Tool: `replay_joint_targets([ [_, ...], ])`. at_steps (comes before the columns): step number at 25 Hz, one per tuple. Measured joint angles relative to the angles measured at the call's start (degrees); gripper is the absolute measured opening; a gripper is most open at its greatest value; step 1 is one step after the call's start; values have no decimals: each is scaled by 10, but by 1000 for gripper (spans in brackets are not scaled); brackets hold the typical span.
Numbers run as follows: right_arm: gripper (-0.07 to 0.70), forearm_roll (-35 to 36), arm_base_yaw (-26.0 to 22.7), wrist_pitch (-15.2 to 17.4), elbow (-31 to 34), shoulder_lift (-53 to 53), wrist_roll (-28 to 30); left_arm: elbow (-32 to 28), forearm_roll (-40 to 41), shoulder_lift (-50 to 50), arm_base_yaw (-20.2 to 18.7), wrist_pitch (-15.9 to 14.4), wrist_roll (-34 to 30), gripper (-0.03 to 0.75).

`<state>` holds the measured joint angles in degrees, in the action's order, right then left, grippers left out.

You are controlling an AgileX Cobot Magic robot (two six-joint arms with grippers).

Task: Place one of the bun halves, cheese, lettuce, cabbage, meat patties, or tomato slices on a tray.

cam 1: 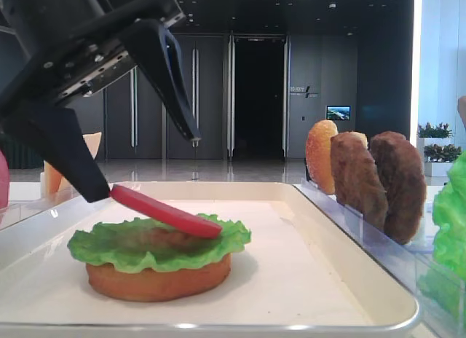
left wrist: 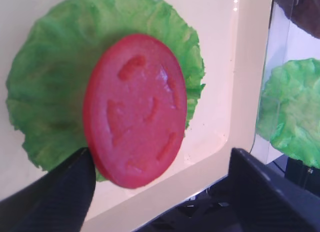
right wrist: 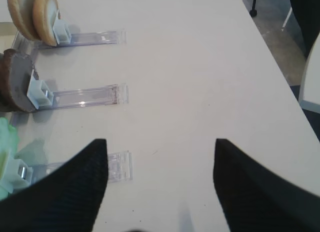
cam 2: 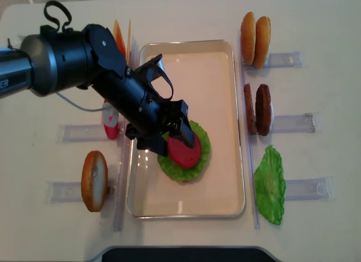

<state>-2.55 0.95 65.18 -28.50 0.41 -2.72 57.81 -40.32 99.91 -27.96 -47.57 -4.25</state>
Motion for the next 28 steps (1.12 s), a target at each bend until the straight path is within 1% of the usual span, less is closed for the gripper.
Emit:
replay_joint_targets([
  [3, 464, 0, 0, 0, 0, 0, 0, 0, 25, -17, 0, -20, 23, 652],
  [7, 464, 0, 0, 0, 0, 0, 0, 2, 66, -31, 0, -45, 51, 657],
  [8, 464, 0, 0, 0, 0, 0, 0, 6, 78, -32, 0, -56, 58, 657],
  [14, 464, 0, 0, 0, 0, 0, 0, 55, 144, -40, 0, -129, 98, 657],
  [18, 464, 0, 0, 0, 0, 0, 0, 102, 210, -42, 0, -196, 143, 657],
  [19, 464, 0, 0, 0, 0, 0, 0, 112, 227, -42, 0, -206, 157, 657],
  [21, 464, 0, 0, 0, 0, 0, 0, 127, 265, -44, 0, -211, 178, 657],
  [23, 464, 0, 0, 0, 0, 0, 0, 136, 286, -49, 0, -214, 191, 657],
  [28, 464, 0, 0, 0, 0, 0, 0, 142, 296, -53, 0, -218, 195, 657],
])
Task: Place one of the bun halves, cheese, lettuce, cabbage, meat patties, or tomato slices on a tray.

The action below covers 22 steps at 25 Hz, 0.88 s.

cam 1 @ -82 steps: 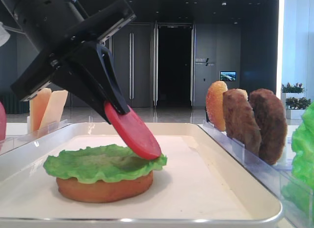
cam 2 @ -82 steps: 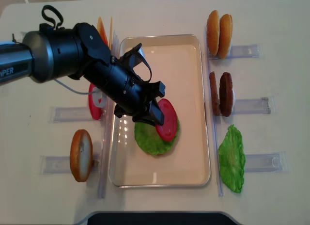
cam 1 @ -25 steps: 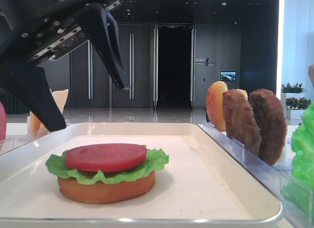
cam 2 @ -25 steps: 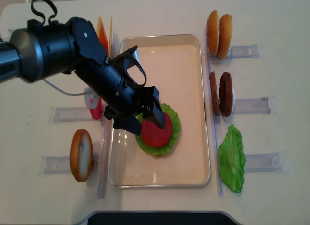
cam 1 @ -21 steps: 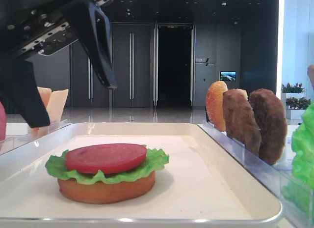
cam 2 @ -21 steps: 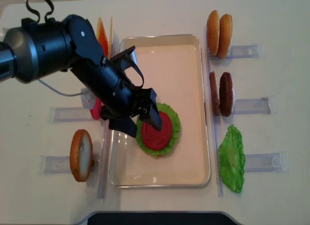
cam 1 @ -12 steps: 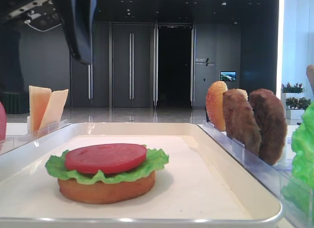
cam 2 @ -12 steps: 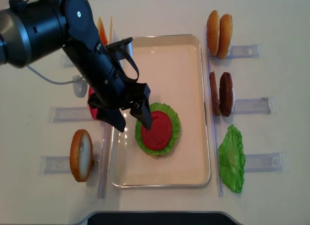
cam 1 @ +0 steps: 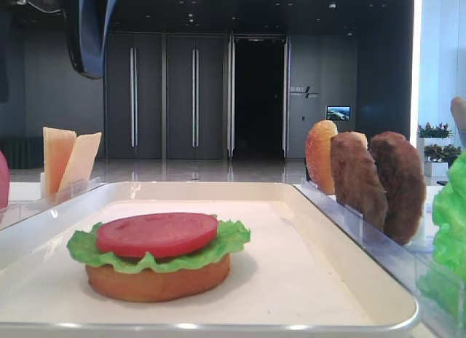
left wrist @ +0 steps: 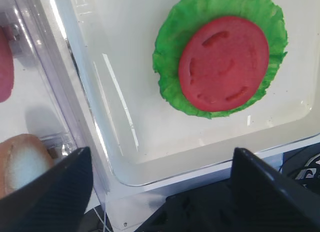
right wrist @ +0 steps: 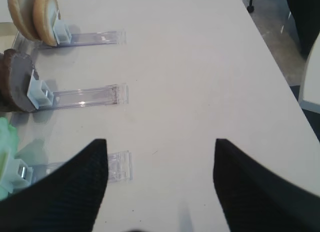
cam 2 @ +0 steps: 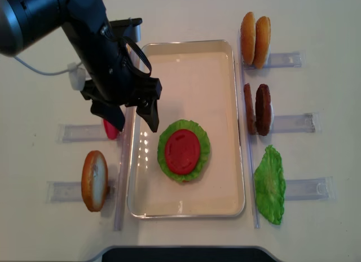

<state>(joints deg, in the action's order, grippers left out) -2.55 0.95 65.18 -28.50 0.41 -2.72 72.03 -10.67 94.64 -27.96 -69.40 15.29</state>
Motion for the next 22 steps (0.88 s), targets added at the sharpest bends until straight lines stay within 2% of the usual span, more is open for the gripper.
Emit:
replay_joint_targets([
  [3, 464, 0, 0, 0, 0, 0, 0, 0, 20, -1, 7, -1, 0, 657],
  [6, 464, 0, 0, 0, 0, 0, 0, 0, 42, -12, 38, -1, 0, 657],
  [19, 464, 0, 0, 0, 0, 0, 0, 0, 139, -86, 233, -4, -47, 657],
  [22, 464, 0, 0, 0, 0, 0, 0, 0, 143, -90, 260, -4, -56, 657],
])
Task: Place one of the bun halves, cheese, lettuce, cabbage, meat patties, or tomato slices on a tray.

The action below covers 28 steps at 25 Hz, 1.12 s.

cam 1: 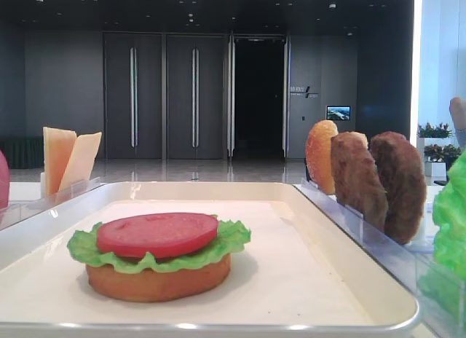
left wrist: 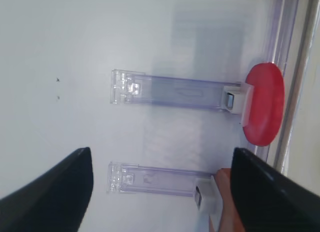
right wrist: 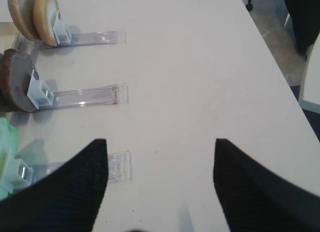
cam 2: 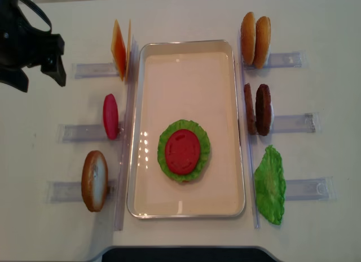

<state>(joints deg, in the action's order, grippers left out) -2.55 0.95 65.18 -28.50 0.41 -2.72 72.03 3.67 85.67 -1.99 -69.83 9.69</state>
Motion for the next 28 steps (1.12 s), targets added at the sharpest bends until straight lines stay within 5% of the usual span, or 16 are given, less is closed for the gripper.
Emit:
replay_joint_targets([
  [8, 464, 0, 0, 0, 0, 0, 0, -29, -8, -59, 8, -1, -20, 657],
  [28, 464, 0, 0, 0, 0, 0, 0, -342, -40, -517, 8, -12, -73, 657],
])
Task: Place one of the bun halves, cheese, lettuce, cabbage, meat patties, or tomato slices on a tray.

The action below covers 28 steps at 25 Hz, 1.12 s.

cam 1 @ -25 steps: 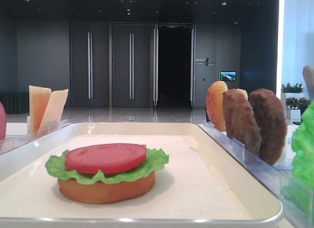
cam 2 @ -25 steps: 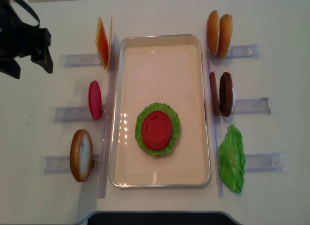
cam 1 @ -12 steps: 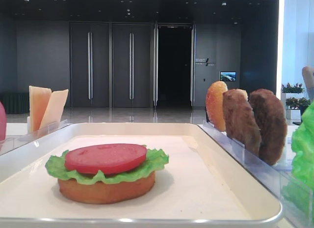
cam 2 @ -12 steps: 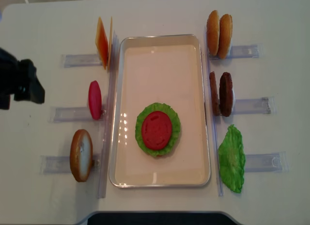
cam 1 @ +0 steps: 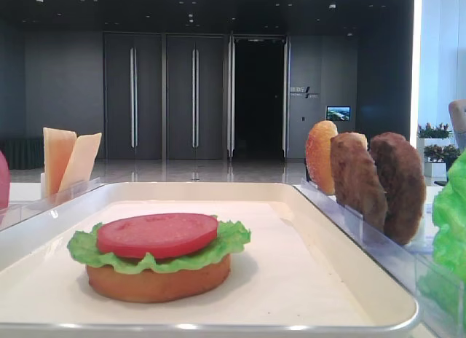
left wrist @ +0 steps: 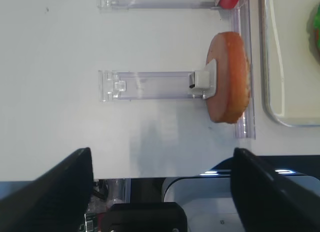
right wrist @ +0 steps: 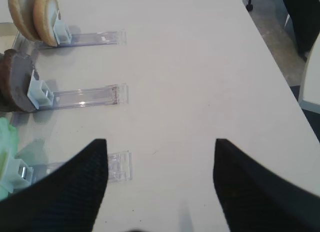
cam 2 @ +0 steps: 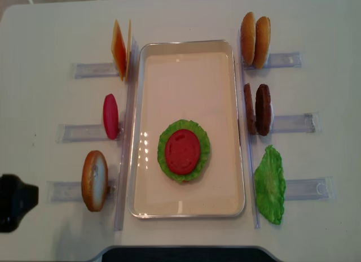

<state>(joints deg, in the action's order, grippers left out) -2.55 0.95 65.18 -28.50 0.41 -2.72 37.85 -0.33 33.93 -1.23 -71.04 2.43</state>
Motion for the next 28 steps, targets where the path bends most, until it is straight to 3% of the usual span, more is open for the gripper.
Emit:
replay_joint_targets([
  [7, 464, 0, 0, 0, 0, 0, 0, -82, 3, -167, 0, 5, -5, 655],
  [16, 464, 0, 0, 0, 0, 0, 0, -84, 3, -334, 0, 16, -17, 572],
  [21, 464, 0, 0, 0, 0, 0, 0, -85, 3, -349, 0, 20, -24, 566],
  [25, 464, 0, 0, 0, 0, 0, 0, -102, 3, -349, 0, 59, -30, 557],
  [28, 464, 0, 0, 0, 0, 0, 0, -107, 3, -349, 0, 67, -33, 555],
])
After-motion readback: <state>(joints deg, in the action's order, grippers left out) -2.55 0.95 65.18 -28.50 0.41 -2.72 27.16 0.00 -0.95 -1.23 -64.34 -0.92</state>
